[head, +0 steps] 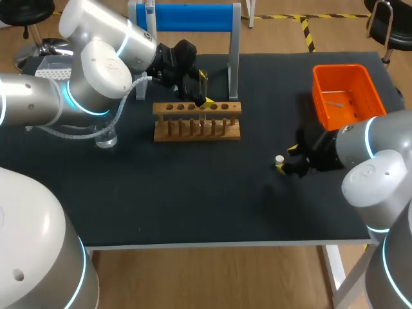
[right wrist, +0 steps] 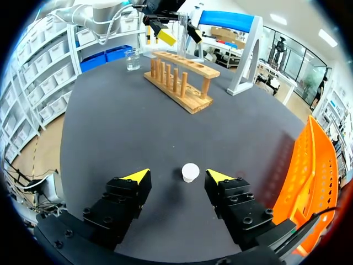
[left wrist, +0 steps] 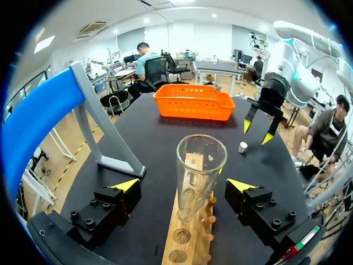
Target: Invert the test tube, pick up the pipette, mount the tip to pipette, aspirate from beaker and dispense into the tube, eject the tip, return the pipette, and cap with the stopper.
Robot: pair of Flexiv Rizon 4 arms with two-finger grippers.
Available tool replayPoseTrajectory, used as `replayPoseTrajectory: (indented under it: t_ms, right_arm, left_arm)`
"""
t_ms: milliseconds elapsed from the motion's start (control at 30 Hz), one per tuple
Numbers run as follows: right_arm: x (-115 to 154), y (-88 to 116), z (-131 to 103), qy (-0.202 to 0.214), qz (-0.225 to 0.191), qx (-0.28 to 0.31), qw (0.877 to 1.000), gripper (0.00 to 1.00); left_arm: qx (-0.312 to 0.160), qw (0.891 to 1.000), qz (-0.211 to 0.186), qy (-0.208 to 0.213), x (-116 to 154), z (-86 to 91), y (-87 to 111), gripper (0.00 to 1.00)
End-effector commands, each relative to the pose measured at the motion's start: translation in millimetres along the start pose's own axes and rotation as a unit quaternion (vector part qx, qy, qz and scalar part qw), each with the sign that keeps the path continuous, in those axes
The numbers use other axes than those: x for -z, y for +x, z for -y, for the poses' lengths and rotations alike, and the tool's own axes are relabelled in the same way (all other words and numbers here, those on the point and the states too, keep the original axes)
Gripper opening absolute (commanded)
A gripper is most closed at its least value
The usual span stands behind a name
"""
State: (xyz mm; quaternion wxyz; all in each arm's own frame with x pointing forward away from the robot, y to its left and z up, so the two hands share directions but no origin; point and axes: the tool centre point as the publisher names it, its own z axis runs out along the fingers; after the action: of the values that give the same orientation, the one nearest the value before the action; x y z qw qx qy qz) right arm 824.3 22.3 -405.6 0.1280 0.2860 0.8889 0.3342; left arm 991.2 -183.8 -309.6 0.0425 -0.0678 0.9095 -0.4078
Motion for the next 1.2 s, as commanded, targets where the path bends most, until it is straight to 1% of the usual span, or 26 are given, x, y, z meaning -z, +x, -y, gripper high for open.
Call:
replayPoseTrajectory:
  t_ms: [33, 333, 567, 633, 867, 967, 1200]
  right_arm:
    - [-11, 1, -1, 0.005, 0.004, -0.001, 1.0, 0.62]
    - [-20, -3, 2, 0.006, 0.007, -0.006, 1.0, 0.58]
    - [-23, -3, 1, 0.006, 0.011, -0.008, 1.0, 0.6]
    - [-24, -4, 1, 0.005, 0.014, -0.01, 1.0, 0.62]
    - [-27, -6, 1, 0.005, 0.019, -0.011, 1.0, 0.6]
    - [-28, -6, 2, 0.006, 0.019, -0.012, 1.0, 0.63]
    - [-31, -7, 2, 0.005, 0.02, -0.016, 1.0, 0.61]
  left_arm:
    - [0.0, 1.0, -0.001, -0.001, 1, 0.5, 0.0, 1.0]
    - [0.0, 1.0, -0.001, -0.001, 1, 0.5, 0.0, 1.0]
    - [0.0, 1.0, -0.001, -0.001, 1, 0.5, 0.0, 1.0]
    - [0.0, 1.0, -0.001, -0.001, 1, 0.5, 0.0, 1.0]
    - [0.0, 1.0, -0.001, -0.001, 1, 0.5, 0.0, 1.0]
    - [0.0, 1.0, -0.001, -0.001, 1, 0.5, 0.0, 1.0]
    - [0.0, 1.0, -0.001, -0.001, 1, 0.5, 0.0, 1.0]
